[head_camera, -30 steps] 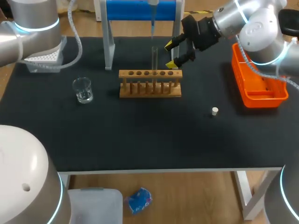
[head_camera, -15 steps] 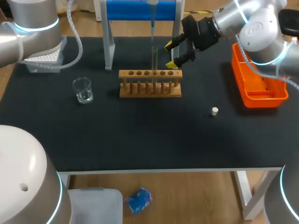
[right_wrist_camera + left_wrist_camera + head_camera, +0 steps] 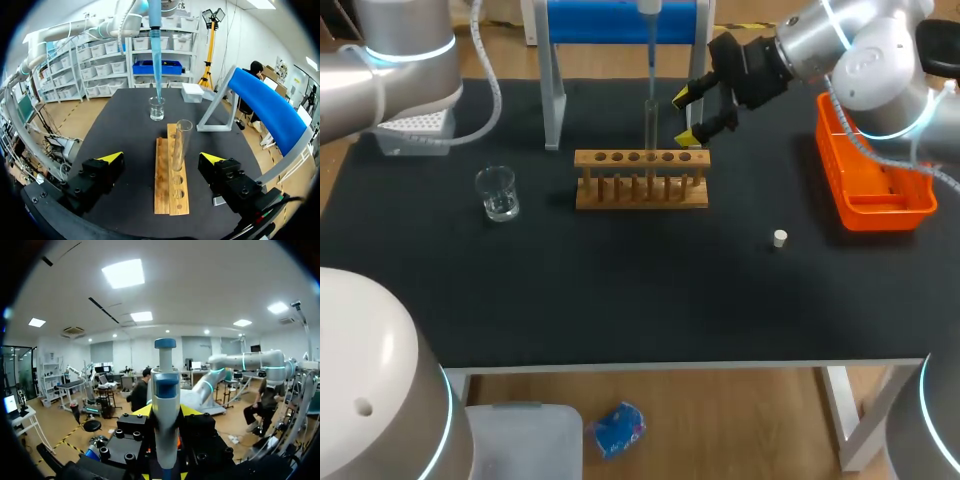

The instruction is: Invert the test tube, pick up the pipette, mount the tip to pipette, aspirate from beaker and dispense into the tube, eject the tip, return the pipette, and cap with the stopper.

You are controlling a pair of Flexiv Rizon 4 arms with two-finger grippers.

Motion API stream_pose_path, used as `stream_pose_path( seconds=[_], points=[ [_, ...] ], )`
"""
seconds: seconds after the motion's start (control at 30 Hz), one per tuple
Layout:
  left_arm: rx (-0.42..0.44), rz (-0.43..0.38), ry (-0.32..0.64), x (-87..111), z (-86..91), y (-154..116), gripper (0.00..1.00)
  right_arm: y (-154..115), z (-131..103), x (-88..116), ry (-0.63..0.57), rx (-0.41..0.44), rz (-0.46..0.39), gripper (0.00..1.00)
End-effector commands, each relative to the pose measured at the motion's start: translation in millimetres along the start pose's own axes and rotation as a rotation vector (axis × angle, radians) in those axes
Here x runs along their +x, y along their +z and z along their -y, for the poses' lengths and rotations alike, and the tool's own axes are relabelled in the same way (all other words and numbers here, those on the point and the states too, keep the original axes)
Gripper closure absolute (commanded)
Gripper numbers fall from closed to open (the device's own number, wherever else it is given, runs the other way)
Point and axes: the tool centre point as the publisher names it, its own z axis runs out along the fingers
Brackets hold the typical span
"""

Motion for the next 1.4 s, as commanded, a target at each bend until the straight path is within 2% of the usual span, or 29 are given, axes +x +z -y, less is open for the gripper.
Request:
stream_pose_path(
  seconds=[0.03,0.47,1.4],
  points=[
    [-0.002,-0.019,-0.006,-10.4,-0.8,1,1.0,0,0,0,0.0,0.002,-0.002,0.0],
    [-0.003,-0.021,0.008,-21.4,-5.0,0,1.0,0,0,0,0.0,0.002,-0.002,0.0],
    [-0.005,-0.019,-0.002,-34.2,-30.8,-2,1.0,0,0,0,0.0,0.002,-0.002,0.0]
  ],
)
